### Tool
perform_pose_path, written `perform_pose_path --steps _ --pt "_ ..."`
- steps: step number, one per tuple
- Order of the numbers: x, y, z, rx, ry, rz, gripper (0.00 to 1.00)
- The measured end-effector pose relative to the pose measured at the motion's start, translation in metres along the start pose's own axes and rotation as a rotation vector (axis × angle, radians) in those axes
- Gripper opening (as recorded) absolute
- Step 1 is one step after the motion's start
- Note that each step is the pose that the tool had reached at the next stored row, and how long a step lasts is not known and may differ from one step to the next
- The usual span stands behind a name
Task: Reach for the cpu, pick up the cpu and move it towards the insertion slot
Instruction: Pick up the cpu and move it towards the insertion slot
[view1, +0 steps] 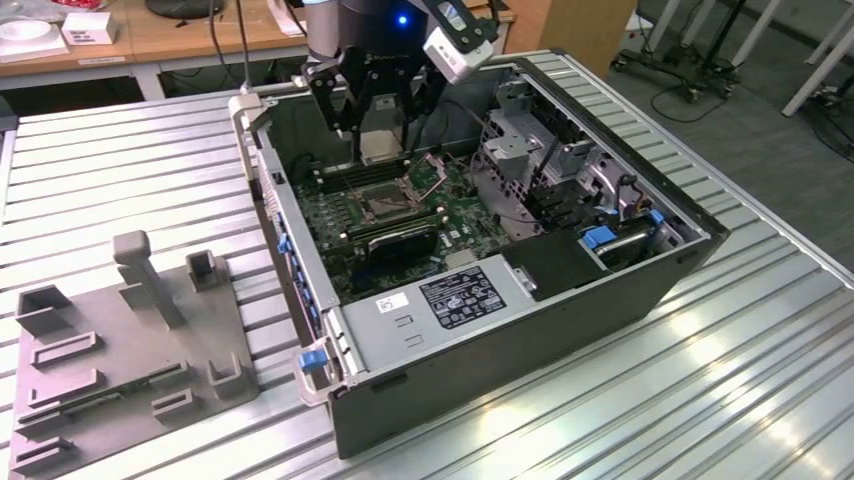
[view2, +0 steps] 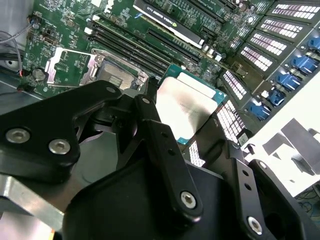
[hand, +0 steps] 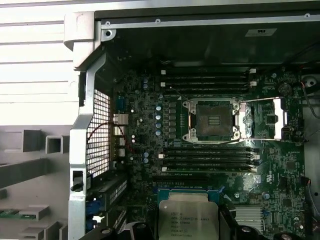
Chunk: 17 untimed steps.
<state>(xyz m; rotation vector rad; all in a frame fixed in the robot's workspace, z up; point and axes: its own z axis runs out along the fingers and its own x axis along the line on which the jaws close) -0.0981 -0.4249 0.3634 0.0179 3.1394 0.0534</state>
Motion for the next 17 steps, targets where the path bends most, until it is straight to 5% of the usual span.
perform_pose_path --steps 17 --pt "-0.0088 0.0021 0.0008 0.0 -0.0001 0.003 0.55"
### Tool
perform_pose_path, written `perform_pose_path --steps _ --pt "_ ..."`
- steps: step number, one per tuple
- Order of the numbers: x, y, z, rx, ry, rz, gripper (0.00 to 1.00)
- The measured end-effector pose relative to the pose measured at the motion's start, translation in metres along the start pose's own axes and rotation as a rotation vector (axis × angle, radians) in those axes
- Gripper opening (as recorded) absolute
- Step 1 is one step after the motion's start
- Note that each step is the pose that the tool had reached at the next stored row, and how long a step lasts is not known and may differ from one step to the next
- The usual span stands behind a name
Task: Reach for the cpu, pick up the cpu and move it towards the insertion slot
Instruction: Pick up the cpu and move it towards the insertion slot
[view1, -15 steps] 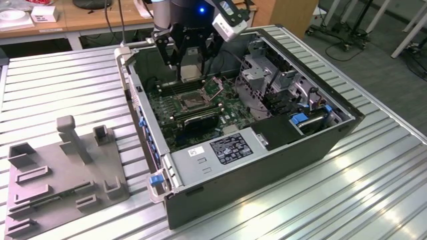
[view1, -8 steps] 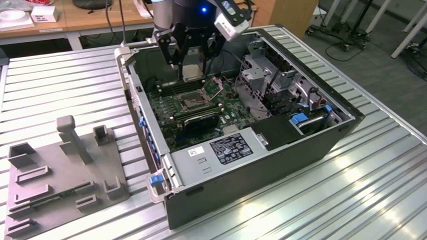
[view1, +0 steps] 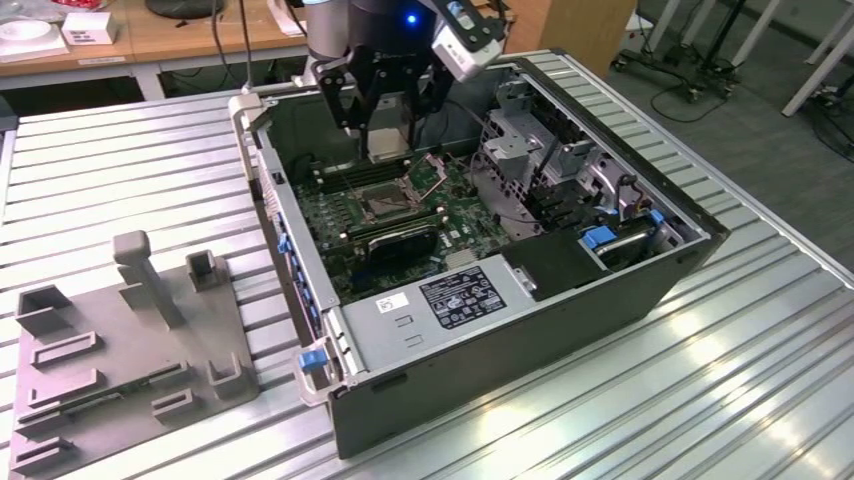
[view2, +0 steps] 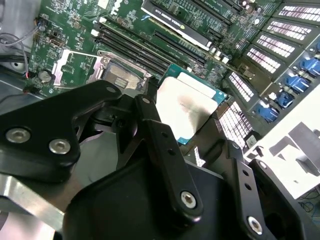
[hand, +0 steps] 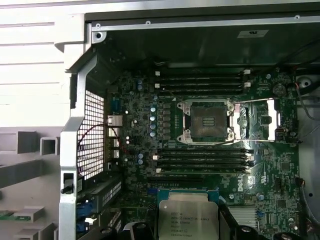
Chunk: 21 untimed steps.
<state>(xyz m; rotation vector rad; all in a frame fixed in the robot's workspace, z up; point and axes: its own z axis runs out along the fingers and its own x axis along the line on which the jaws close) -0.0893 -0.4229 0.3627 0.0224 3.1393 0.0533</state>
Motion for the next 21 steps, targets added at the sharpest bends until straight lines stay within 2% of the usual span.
perform_pose_path --steps 21 --pt "-0.0044 0.0019 0.0003 0.0001 0.0 0.0 0.55"
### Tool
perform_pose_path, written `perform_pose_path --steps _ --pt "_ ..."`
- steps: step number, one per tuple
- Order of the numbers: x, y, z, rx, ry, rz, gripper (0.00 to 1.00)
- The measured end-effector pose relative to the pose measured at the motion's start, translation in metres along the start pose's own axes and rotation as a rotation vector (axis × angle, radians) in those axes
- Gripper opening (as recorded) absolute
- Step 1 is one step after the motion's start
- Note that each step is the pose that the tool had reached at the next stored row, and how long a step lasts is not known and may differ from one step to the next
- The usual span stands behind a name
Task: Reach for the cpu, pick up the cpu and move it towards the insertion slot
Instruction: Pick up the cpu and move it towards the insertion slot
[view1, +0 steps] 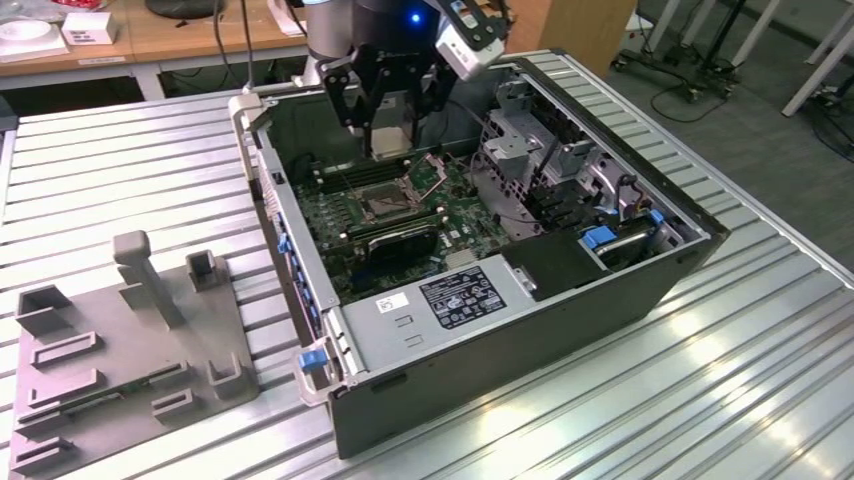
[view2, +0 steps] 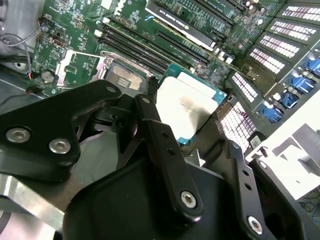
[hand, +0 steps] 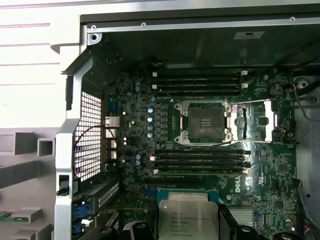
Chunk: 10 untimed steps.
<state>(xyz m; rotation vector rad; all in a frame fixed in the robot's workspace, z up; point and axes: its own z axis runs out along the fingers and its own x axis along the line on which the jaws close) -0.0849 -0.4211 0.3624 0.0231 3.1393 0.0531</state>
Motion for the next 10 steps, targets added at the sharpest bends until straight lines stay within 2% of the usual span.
perform_pose_path --steps 10 --pt "-0.0058 0.0018 0.0004 -0.0001 0.0 0.0 0.55"
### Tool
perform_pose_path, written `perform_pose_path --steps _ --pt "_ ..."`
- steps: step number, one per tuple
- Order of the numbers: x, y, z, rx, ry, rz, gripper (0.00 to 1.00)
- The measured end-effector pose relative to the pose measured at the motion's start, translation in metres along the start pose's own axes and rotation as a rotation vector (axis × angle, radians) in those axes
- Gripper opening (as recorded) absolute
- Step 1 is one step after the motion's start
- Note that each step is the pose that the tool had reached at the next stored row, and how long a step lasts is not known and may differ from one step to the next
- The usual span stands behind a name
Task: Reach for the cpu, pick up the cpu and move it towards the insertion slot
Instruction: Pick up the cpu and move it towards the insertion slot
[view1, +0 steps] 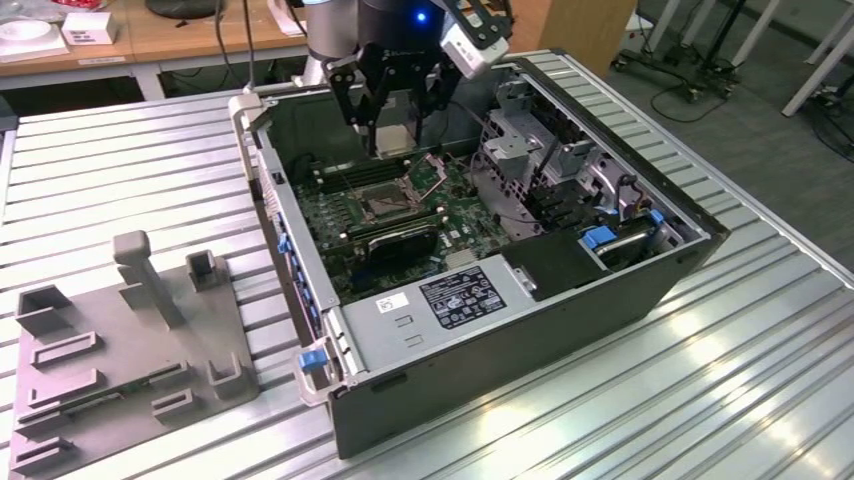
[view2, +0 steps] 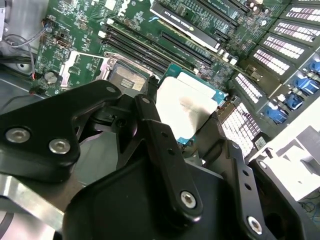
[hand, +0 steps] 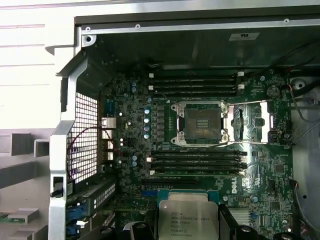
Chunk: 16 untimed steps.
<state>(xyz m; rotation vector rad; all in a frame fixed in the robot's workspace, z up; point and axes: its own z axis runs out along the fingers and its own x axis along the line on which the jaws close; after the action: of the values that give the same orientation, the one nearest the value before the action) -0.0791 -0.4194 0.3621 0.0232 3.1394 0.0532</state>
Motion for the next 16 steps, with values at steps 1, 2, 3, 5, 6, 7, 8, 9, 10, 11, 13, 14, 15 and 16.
perform_pose_path --steps 1,2,3,5,6,7,8,9,10,11,13,14,15,16 --pt "-0.0006 0.0002 0.0 0.0 0.0 0.0 0.55" --pt "-0.0013 0.0004 0.0 0.0 0.0 0.0 0.55" --pt "-0.0019 0.0005 0.0001 0.0 0.0 0.0 0.55" --pt "-0.0032 0.0008 0.0002 0.0 0.0 0.0 0.55" --pt "-0.0039 0.001 0.0002 0.0 0.0 0.0 0.55" --pt "-0.0046 0.0012 0.0003 0.0 0.0 0.0 0.55" --pt "-0.0054 0.0014 0.0003 0.0 0.0 0.0 0.55" --pt "-0.0061 0.0016 0.0004 0.0 0.0 0.0 0.55" --pt "-0.0069 0.0018 0.0004 0.0 0.0 0.0 0.55" --pt "-0.0079 0.002 0.0005 0.0 0.0 0.0 0.55" --pt "-0.0096 0.0024 0.0006 0.0 0.0 0.0 0.55" --pt "-0.0104 0.0026 0.0007 -0.0001 0.0 0.0 0.55" --pt "-0.0113 0.003 0.0008 0.0 0.0 0.0 0.55" --pt "-0.0123 0.0037 0.0009 -0.0001 -0.0001 0.0 0.55"
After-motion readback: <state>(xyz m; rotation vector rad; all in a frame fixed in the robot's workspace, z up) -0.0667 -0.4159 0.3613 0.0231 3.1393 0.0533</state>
